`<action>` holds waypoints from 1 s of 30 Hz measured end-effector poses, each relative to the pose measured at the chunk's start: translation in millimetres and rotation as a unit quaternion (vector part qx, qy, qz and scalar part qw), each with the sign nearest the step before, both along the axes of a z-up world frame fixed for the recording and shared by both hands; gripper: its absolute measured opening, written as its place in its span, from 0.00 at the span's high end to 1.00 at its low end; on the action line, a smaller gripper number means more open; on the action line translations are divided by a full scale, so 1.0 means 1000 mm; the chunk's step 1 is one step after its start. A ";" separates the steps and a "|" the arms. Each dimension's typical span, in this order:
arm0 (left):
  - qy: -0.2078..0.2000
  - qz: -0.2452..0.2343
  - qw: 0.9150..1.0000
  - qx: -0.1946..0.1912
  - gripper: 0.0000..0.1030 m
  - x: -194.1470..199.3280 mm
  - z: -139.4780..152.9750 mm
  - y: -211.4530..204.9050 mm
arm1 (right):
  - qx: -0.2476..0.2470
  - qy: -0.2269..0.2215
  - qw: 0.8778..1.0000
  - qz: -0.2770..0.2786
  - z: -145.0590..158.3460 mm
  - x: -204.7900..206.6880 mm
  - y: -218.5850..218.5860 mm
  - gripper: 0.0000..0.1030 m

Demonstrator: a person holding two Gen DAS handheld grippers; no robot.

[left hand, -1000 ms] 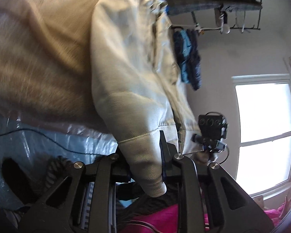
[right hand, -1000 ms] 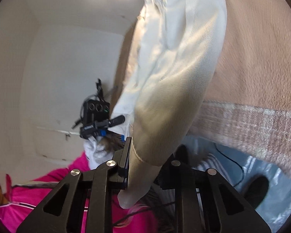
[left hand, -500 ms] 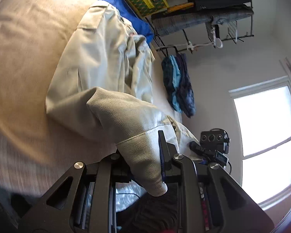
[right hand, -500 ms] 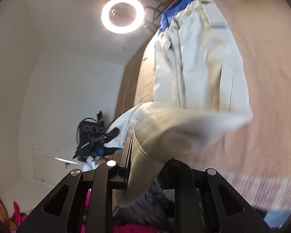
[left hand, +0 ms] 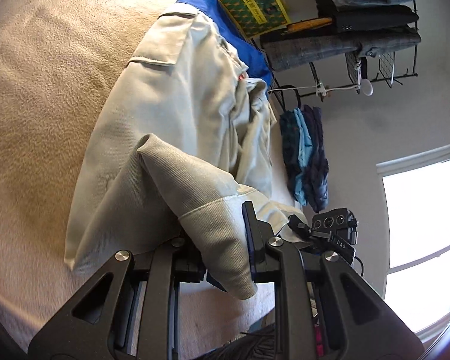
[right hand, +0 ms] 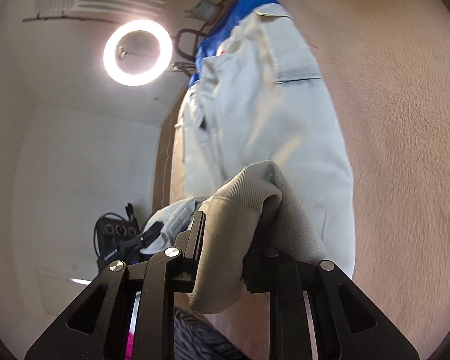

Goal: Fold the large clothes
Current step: 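Fold the hem toward the collar with both tools, then open both tools and pull them back from the folded grey jacket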

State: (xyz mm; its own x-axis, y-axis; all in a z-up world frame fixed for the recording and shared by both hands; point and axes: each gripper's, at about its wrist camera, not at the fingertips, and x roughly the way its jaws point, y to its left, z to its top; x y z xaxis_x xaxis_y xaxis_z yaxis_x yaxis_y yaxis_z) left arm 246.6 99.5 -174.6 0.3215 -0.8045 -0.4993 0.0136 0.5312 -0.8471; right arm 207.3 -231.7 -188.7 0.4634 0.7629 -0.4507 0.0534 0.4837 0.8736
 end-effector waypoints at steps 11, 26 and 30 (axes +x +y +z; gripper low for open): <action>0.006 0.016 0.999 -0.033 0.78 0.029 -0.015 0.001 | 0.023 -0.015 1.000 0.000 0.003 0.028 -0.006 0.46; -0.161 0.017 0.982 0.100 0.51 0.028 0.051 -0.002 | -0.227 -0.152 0.962 0.004 0.077 -0.005 0.010 0.44; -0.222 -0.037 0.954 0.196 0.51 0.008 0.060 -0.038 | -0.378 -0.193 0.905 0.029 0.085 -0.023 0.048 0.48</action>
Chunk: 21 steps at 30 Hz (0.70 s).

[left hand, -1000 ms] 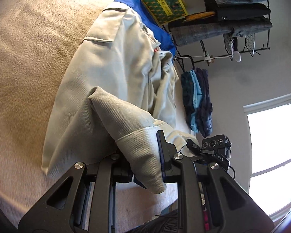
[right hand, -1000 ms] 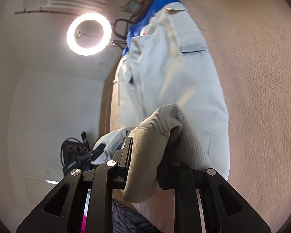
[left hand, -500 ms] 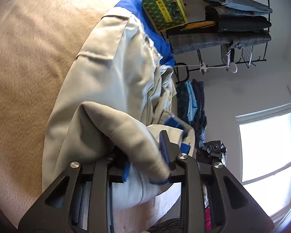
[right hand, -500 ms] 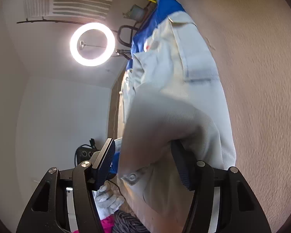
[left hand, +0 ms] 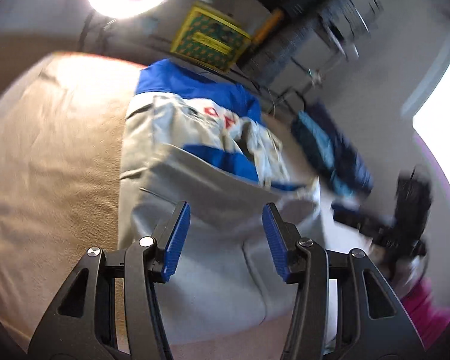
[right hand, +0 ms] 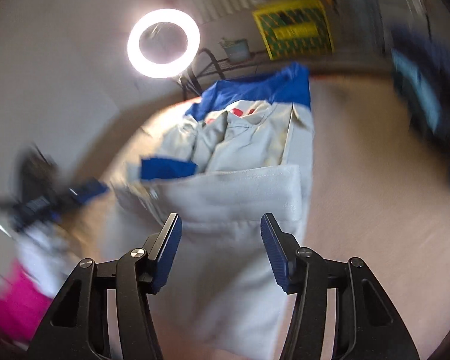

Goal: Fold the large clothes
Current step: 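Open both tools and pull them back from the folded grey jacket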

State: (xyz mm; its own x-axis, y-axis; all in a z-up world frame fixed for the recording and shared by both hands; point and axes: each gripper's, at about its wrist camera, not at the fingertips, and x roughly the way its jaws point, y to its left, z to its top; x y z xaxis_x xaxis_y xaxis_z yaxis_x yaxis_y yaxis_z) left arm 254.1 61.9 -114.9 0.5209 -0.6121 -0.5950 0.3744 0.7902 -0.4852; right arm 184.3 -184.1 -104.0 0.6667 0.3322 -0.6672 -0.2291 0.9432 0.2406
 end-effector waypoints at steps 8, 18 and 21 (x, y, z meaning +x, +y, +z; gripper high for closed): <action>-0.007 -0.043 0.997 0.061 0.56 -0.015 -0.014 -0.028 | -0.061 -0.007 0.998 0.019 -0.007 -0.010 0.026 0.57; 0.022 0.015 0.994 0.107 0.58 0.018 -0.045 -0.029 | -0.055 0.030 0.998 0.006 -0.032 0.018 0.026 0.57; 0.012 0.031 0.991 0.127 0.68 0.026 -0.049 -0.027 | -0.074 0.033 0.997 -0.003 -0.040 0.032 0.024 0.59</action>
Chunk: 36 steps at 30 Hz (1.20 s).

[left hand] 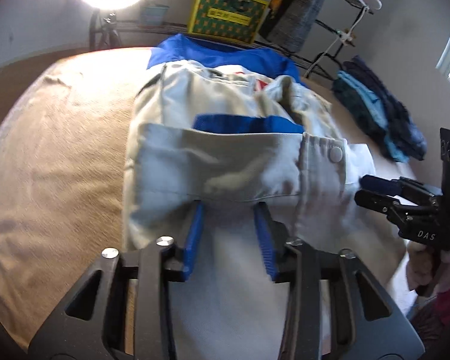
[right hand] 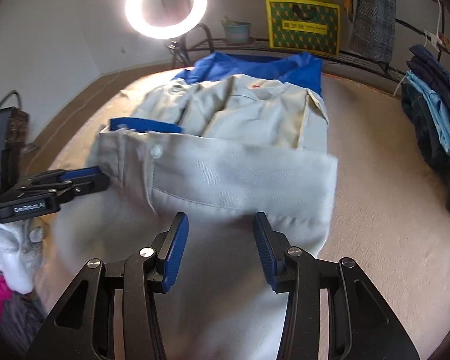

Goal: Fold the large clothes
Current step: 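Open both tools and pull them back from the folded grey jacket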

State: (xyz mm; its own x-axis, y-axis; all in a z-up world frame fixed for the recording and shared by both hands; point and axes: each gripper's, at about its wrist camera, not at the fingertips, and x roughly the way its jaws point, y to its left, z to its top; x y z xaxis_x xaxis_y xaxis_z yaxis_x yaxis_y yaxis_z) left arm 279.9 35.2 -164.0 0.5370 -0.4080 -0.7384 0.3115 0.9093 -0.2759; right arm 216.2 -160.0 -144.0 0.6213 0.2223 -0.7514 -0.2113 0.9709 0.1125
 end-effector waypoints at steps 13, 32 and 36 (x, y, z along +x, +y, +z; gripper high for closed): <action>-0.009 0.086 0.996 -0.029 0.68 0.009 0.009 0.059 | 0.066 -0.032 0.994 -0.078 0.027 -0.011 -0.062 0.57; 0.000 0.075 0.996 0.053 0.56 0.013 -0.009 0.026 | -0.037 0.021 0.996 -0.080 -0.002 0.005 -0.037 0.57; -0.021 0.077 0.995 0.053 0.56 -0.001 0.011 0.029 | -0.058 -0.006 0.995 -0.076 0.017 -0.006 -0.024 0.57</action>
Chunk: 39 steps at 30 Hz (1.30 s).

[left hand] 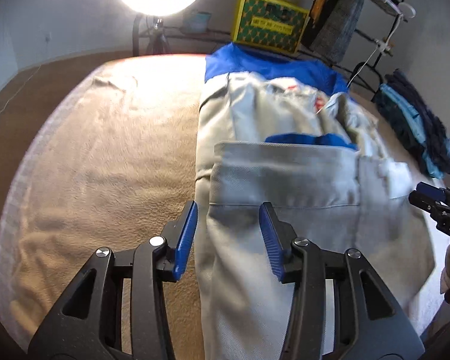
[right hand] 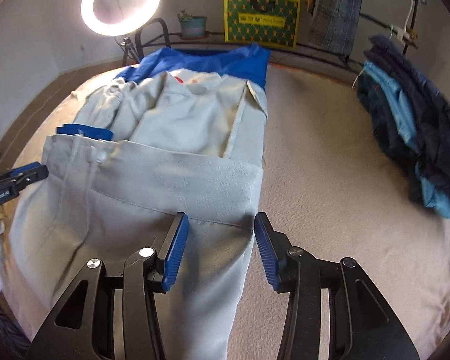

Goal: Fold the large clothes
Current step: 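Open both tools and pull them back from the folded grey jacket, then carry both tools toward the blue-and-white jacket beside the bed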

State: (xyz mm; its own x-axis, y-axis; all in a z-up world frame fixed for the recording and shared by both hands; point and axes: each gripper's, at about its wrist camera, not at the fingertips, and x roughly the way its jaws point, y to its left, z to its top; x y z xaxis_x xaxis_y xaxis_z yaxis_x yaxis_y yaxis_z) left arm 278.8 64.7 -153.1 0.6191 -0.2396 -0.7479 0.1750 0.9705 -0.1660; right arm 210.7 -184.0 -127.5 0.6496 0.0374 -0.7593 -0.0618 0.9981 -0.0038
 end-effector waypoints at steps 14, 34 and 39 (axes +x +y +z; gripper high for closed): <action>-0.114 -0.042 0.993 -0.010 0.44 -0.096 0.114 -0.004 | -0.019 -0.096 0.995 0.000 0.086 -0.073 0.039 0.57; -0.225 -0.060 0.972 -0.028 0.32 -0.211 0.271 0.012 | -0.064 -0.232 0.971 -0.001 0.229 -0.209 0.070 0.42; -0.243 -0.066 0.968 -0.019 0.28 -0.204 0.309 0.008 | -0.076 -0.254 0.964 0.006 0.255 -0.210 0.070 0.42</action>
